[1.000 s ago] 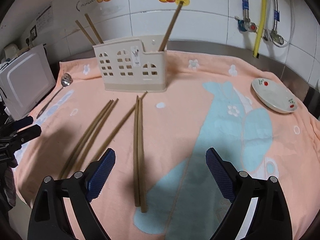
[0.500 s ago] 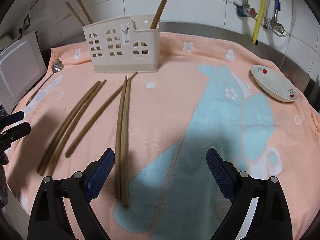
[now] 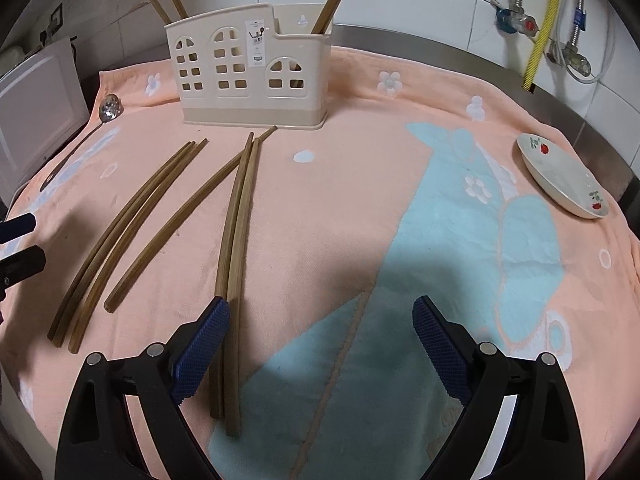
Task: Organize utensils
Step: 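Withdraw both open grippers back over the remaining chopsticks, then close the left gripper on a chopstick while the right gripper grasps another chopstick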
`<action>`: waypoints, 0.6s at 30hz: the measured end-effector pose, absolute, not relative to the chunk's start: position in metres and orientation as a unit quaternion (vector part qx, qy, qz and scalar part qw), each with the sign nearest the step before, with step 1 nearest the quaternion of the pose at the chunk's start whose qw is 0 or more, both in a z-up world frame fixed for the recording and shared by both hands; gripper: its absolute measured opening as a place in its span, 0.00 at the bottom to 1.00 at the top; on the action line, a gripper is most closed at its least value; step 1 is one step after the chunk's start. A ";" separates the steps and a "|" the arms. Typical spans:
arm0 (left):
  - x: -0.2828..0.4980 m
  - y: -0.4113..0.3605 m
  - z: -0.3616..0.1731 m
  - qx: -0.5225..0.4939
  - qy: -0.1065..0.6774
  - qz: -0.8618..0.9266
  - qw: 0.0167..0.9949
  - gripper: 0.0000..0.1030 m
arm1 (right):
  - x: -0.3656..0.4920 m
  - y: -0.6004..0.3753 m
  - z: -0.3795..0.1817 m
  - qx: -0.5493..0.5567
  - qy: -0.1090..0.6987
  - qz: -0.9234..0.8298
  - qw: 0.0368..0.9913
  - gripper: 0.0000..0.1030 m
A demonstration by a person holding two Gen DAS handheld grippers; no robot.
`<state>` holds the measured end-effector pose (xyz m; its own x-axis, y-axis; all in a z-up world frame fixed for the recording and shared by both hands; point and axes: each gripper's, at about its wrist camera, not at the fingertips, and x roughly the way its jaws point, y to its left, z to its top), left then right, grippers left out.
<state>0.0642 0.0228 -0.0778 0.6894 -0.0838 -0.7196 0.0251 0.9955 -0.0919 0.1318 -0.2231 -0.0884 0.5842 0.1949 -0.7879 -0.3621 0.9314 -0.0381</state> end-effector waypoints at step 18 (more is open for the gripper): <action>0.062 0.022 -0.083 -0.041 0.395 -0.030 0.917 0.91 | 0.135 -0.212 -0.095 -0.127 0.428 0.159 0.881 0.84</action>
